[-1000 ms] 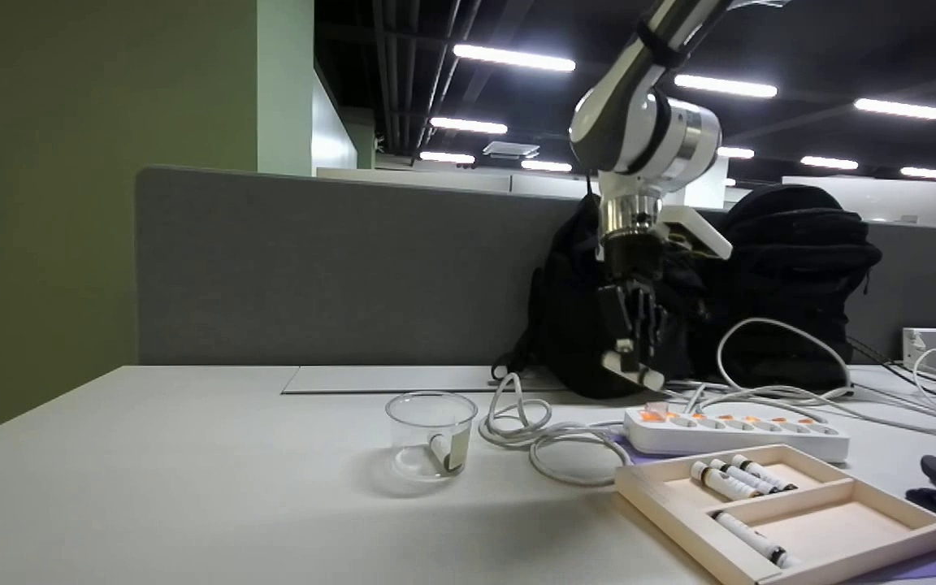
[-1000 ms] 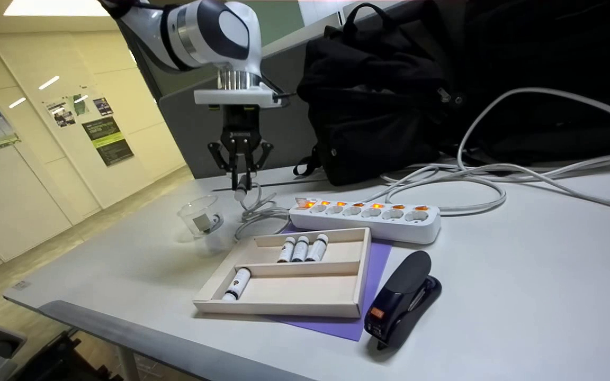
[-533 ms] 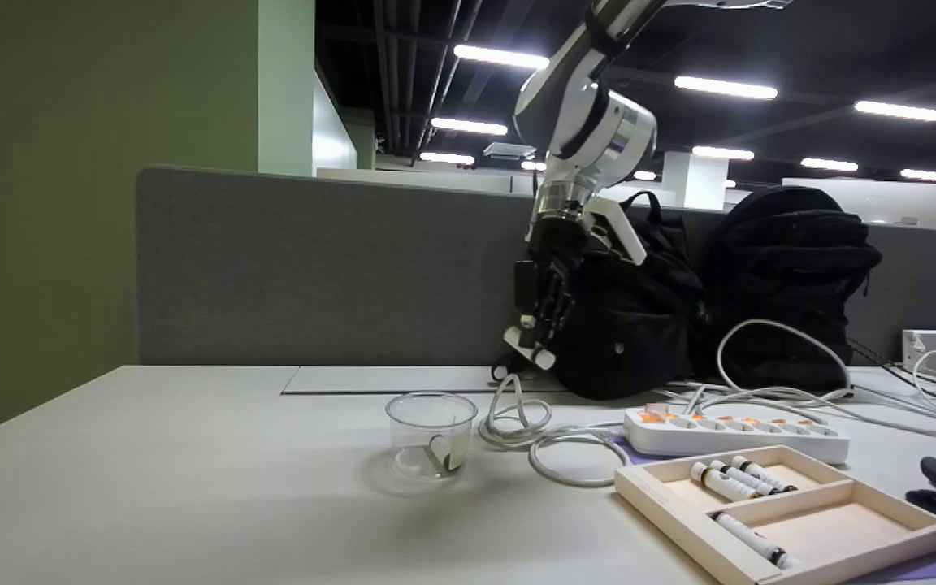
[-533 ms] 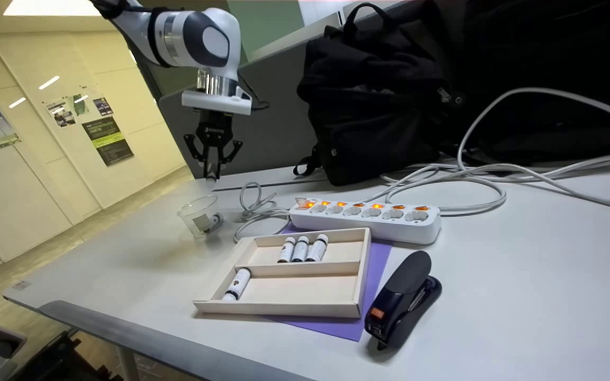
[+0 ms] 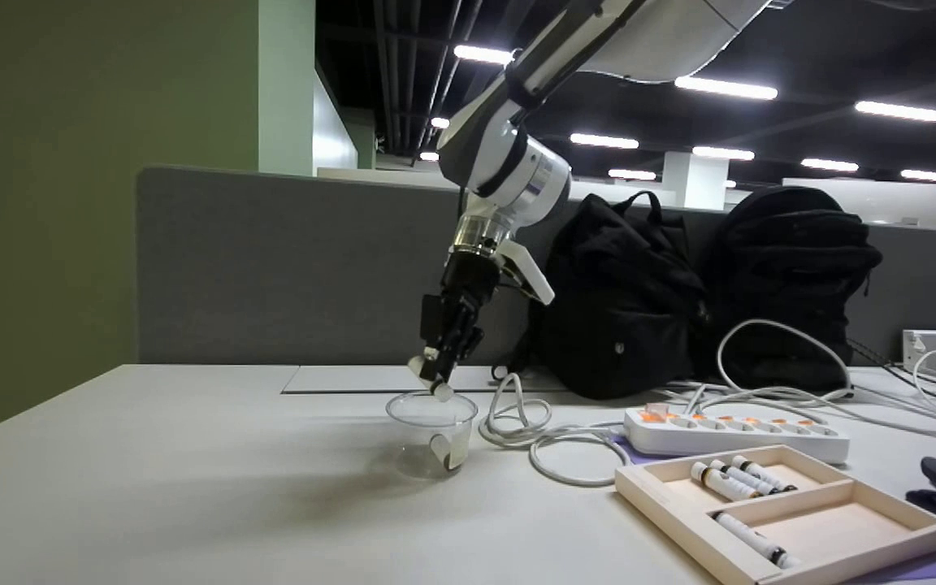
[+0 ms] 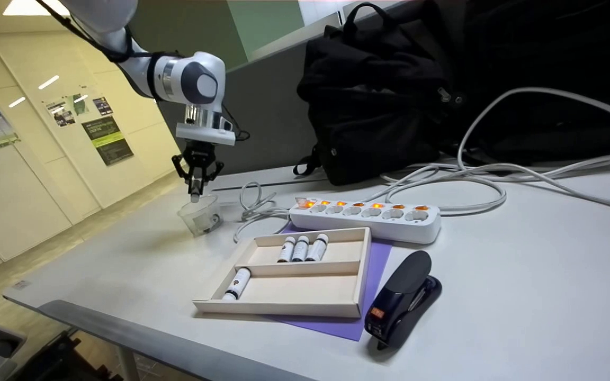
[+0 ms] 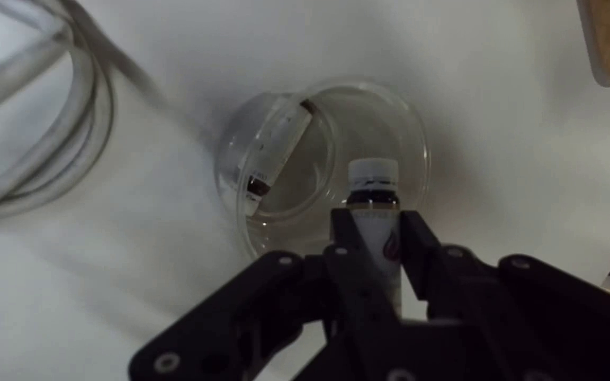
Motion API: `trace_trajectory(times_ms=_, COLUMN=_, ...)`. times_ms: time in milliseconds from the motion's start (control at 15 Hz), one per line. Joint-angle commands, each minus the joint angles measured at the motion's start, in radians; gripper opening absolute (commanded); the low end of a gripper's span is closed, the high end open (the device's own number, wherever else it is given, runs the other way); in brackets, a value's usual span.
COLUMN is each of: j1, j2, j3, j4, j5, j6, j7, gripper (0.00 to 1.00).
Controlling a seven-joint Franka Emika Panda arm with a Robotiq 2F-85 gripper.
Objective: Pick up one small bottle from the wooden tray and put it in the glass bowl.
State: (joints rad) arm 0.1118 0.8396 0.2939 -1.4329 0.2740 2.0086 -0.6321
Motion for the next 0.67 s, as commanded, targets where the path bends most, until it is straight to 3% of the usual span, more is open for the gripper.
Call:
trace_trajectory(times_ms=0, j1=0.041, j2=0.109, j3=0.005, j4=0.144, j5=-0.028, j6=0.011, j7=0.034, gripper=0.52)
trace_trajectory(times_ms=200, j1=0.053, j2=0.101, j3=-0.001, j4=0.152, j5=-0.045, j6=0.011, j7=0.056, gripper=0.73)
trace_trajectory(times_ms=400, j1=0.034, j2=-0.018, j3=-0.007, j4=0.077, j5=-0.061, j6=0.035, j7=0.064, gripper=0.93)
trace_trajectory(times_ms=467, j1=0.037, j2=0.078, j3=0.012, j4=0.128, j5=-0.052, j6=0.037, j7=0.019, gripper=0.74)
trace_trajectory(times_ms=600, j1=0.03, j2=0.03, j3=0.008, j4=0.123, j5=-0.054, j6=0.033, j7=0.03, gripper=0.89)
